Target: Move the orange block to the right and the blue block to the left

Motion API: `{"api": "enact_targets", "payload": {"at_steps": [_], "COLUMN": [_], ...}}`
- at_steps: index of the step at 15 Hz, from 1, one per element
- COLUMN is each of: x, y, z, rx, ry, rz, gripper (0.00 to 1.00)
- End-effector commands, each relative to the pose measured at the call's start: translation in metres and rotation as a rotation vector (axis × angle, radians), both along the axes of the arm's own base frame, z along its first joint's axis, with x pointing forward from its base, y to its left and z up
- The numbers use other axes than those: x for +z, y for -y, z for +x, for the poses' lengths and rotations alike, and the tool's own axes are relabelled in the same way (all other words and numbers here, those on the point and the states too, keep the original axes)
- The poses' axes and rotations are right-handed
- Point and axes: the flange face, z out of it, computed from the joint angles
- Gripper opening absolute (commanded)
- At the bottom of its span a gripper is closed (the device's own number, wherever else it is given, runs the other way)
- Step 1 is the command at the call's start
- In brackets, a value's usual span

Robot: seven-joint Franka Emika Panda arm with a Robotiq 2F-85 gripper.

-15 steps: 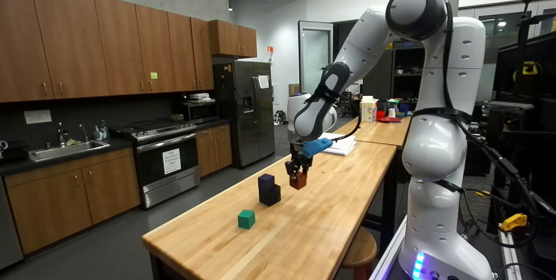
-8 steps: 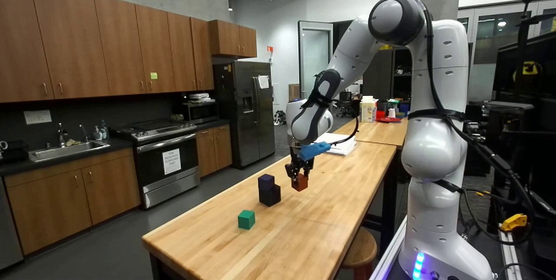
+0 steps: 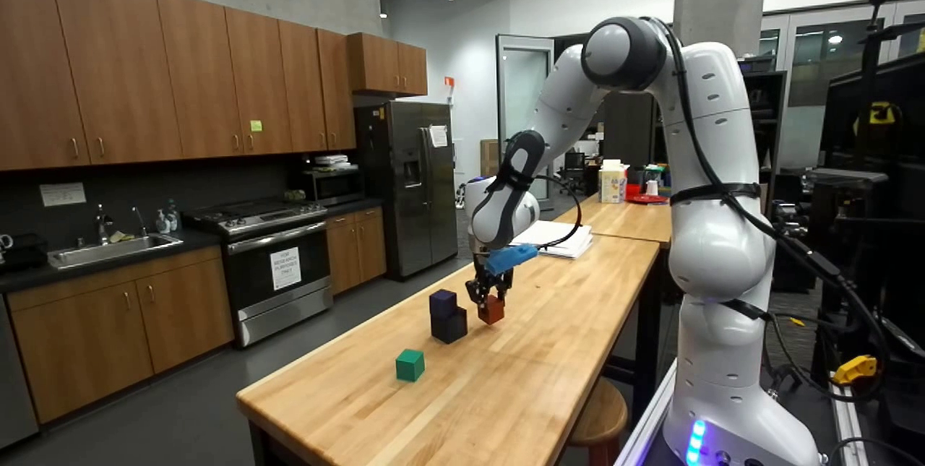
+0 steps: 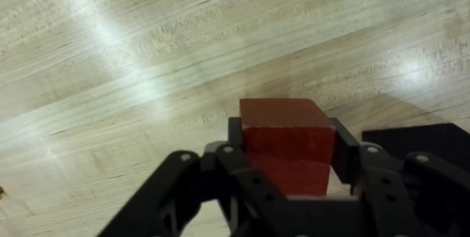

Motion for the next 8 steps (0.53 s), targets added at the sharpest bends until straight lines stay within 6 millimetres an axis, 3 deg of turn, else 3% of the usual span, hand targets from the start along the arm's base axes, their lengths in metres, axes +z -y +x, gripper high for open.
{"api": "enact_targets", "payload": {"at_steps": [1, 4, 8], "x": [0.015, 0.039, 0.076], "y": [-0.006, -0.013, -0.032], "z": [0.01, 0.01, 0.008], "rx": [-0.01, -0.008, 0.005], "ry": [0.013, 0.043, 0.076], "rz": [-0.002, -0.006, -0.009], "gripper": [0.84, 0.98, 1.0]}}
